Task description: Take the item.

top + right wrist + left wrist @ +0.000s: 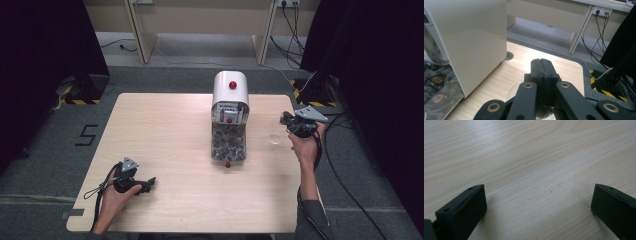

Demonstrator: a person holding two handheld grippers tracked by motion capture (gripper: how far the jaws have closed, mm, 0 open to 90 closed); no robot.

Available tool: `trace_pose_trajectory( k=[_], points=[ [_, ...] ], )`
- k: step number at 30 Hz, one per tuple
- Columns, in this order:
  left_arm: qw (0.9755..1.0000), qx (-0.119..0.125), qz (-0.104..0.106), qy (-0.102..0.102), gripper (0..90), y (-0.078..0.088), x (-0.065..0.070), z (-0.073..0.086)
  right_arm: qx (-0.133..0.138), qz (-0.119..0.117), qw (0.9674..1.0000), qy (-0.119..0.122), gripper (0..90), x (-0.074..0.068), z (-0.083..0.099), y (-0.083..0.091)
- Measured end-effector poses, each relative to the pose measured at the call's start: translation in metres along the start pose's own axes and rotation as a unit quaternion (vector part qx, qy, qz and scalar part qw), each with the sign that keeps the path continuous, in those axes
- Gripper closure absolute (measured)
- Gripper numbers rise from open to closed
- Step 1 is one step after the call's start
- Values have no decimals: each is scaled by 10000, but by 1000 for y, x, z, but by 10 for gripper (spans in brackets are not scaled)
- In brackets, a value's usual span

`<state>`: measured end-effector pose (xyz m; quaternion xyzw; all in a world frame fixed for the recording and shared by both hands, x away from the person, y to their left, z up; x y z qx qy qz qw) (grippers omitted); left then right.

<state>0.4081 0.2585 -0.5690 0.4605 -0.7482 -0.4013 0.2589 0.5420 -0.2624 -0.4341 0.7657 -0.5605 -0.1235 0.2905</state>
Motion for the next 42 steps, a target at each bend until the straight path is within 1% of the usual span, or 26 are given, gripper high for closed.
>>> trace_pose_trajectory(
  k=[7, 18, 20, 35, 42],
  points=[
    [10000, 1, 0, 0, 0, 0, 0, 0, -159, 27, 9999, 18, 900, 0, 4, -11],
    [10000, 1, 0, -1, 0, 0, 0, 0, -321, 41, 9995, 67, 900, -3, 8, -24],
    [10000, 0, 0, -1, 0, 0, 0, 0, -401, 59, 9991, 81, 900, -3, 10, -28],
    [10000, 1, -1, 0, 0, 0, 0, 0, -526, -10, 9986, 81, 896, -5, 17, -36],
    [10000, 0, 0, -1, 0, 0, 0, 0, -548, -42, 9985, 77, 874, -6, 18, -38]
  ],
)
Point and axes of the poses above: each handheld gripper's, and its own axes: y roughly backward along the jaws, z roughly out of its underside, x roughly to its right, the point moved 6 cm from there along -y, roughly forward along the jaws, and after that the axes turned 14 degrees about -x, right-handed, at the moved point
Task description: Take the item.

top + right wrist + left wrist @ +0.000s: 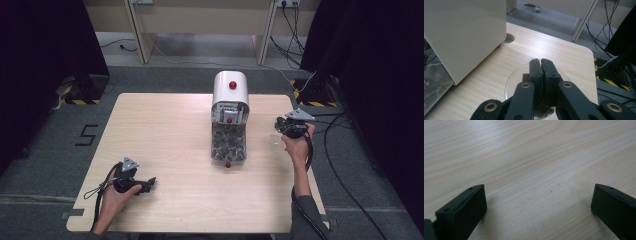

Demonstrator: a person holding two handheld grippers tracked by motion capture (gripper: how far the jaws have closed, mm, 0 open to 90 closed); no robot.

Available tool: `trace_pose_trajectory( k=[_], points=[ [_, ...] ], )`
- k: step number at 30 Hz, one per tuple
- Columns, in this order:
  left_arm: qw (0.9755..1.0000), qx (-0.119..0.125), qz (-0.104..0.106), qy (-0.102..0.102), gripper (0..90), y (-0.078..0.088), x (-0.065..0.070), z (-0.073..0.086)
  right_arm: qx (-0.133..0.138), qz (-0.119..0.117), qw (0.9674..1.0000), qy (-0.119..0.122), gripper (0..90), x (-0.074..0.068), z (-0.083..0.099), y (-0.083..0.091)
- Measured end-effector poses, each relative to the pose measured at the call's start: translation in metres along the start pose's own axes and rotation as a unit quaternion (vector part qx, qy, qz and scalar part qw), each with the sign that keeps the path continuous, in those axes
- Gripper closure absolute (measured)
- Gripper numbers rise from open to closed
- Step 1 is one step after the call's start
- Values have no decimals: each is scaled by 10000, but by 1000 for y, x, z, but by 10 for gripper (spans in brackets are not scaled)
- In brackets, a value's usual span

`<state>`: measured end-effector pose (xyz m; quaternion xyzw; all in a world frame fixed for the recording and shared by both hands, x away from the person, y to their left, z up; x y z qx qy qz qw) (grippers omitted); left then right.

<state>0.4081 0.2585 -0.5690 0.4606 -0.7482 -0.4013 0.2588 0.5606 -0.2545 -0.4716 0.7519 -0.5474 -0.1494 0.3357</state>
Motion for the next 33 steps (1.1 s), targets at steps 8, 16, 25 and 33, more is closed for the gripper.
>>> trace_pose_trajectory(
  k=[8, 16, 25, 33],
  points=[
    [10000, 0, 0, 0, 0, 0, 0, 0, 86, -2, 9999, -56, 818, 1, -3, 4],
    [10000, -1, 0, -1, 0, 0, 0, 0, 166, 13, 9998, -108, 769, 4, -5, 10],
    [10000, 0, -1, 0, 0, 0, 0, 0, 258, -50, 9996, -116, 716, 1, -5, 16],
    [10000, -1, -4, -7, 0, 0, 0, 0, 308, -99, 9993, -189, 616, -4, -4, 21]
  ],
)
Point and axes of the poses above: each handheld gripper's, and its own axes: y roughly backward along the jaws, z roughly out of its underside, x roughly to its right, the point moved 6 cm from there along -y, roughly forward along the jaws, and after that the axes turned 14 degrees about -x, right-handed, at the moved point
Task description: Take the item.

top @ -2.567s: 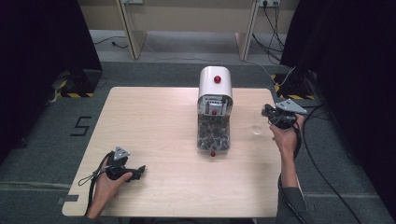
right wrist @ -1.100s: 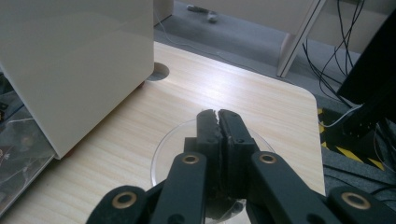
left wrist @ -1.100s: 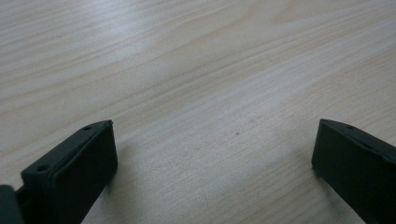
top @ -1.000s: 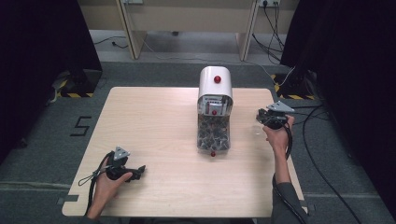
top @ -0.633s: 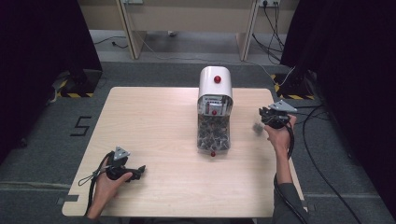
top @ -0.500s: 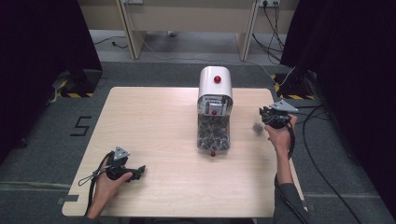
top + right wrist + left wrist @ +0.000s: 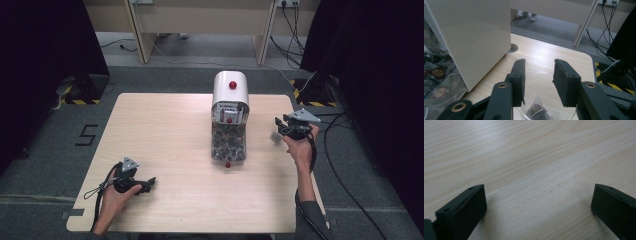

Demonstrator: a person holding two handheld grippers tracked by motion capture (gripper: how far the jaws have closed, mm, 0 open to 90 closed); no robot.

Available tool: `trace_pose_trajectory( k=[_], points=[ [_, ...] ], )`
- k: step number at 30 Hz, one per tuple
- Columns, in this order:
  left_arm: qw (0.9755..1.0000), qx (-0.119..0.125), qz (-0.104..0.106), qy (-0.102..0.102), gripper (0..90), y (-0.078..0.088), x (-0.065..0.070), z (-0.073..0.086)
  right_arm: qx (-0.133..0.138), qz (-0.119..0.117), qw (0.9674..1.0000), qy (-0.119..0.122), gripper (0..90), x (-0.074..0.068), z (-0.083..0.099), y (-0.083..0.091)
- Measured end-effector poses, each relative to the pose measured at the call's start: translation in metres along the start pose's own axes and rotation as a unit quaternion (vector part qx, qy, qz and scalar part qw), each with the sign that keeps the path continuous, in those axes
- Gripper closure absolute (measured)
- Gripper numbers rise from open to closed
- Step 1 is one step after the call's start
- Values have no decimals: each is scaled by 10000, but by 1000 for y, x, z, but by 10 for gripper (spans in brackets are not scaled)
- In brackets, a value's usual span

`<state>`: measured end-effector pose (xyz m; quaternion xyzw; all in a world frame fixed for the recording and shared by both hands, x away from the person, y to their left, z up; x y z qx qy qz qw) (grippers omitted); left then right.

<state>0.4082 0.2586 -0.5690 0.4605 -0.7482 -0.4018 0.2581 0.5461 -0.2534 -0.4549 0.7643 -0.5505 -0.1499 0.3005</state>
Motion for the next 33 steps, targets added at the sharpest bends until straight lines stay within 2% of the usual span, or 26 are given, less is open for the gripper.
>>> trace_pose_trajectory(
  k=[9, 17, 33],
  points=[
    [10000, 5, 5, 14, 0, 0, 0, 0, 128, -75, 9998, -152, 518, -7, 6, 9],
    [10000, 5, 5, 14, 0, 0, 0, 0, 111, -110, 9997, -203, 450, -14, 14, 14],
    [10000, 0, 0, 0, 0, 0, 0, 0, 141, -210, 9996, -124, 427, -29, 24, 24]
  ],
)
Point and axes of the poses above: each handheld gripper's, and its own axes: y roughly backward along the jaws, z roughly out of its underside, x roughly to its right, the point moved 6 cm from there along -y, roughly forward along the jaws, and after that the axes turned 14 degrees about -x, right-handed, at the moved point
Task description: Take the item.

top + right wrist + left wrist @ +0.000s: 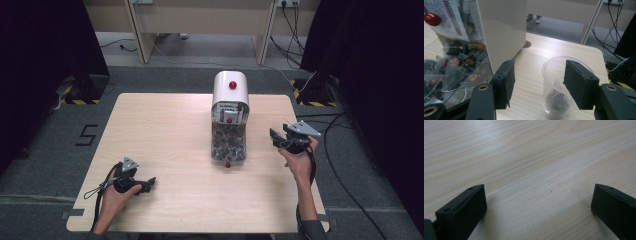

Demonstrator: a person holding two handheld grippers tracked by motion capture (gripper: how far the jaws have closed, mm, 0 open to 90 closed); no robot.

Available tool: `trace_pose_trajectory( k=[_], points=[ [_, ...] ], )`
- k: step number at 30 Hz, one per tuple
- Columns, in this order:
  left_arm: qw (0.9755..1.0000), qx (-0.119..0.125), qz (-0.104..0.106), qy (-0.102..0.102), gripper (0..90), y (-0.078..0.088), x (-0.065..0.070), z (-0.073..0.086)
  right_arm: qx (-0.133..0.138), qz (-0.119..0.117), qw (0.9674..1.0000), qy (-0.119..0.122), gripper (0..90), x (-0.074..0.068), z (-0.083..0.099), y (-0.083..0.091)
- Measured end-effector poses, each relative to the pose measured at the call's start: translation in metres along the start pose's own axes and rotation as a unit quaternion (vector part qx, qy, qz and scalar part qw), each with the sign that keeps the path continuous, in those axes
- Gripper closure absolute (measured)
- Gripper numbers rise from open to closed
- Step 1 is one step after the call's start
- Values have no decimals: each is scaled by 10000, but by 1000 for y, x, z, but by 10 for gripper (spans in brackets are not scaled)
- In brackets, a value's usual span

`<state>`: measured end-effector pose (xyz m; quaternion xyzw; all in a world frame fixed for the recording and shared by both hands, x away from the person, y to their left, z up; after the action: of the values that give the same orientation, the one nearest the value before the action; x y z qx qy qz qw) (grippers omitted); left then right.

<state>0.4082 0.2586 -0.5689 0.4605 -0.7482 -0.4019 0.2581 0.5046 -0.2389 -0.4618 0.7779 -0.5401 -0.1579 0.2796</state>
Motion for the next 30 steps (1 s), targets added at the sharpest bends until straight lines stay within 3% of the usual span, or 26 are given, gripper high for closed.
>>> trace_pose_trajectory(
  k=[30],
  points=[
    [10000, 1, -1, 0, 0, 0, 0, 0, 22, -236, 9996, 153, 416, -27, 14, 17]
  ],
)
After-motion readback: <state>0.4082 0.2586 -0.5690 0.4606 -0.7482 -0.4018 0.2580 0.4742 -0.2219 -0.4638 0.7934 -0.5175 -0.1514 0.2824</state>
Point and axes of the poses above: each handheld gripper's, and its own axes: y roughly backward along the jaws, z roughly out of its underside, x roughly to its right, the point moved 6 cm from there along -y, roughly forward along the jaws, and after that the axes turned 14 degrees about -x, right-handed, at the moved point
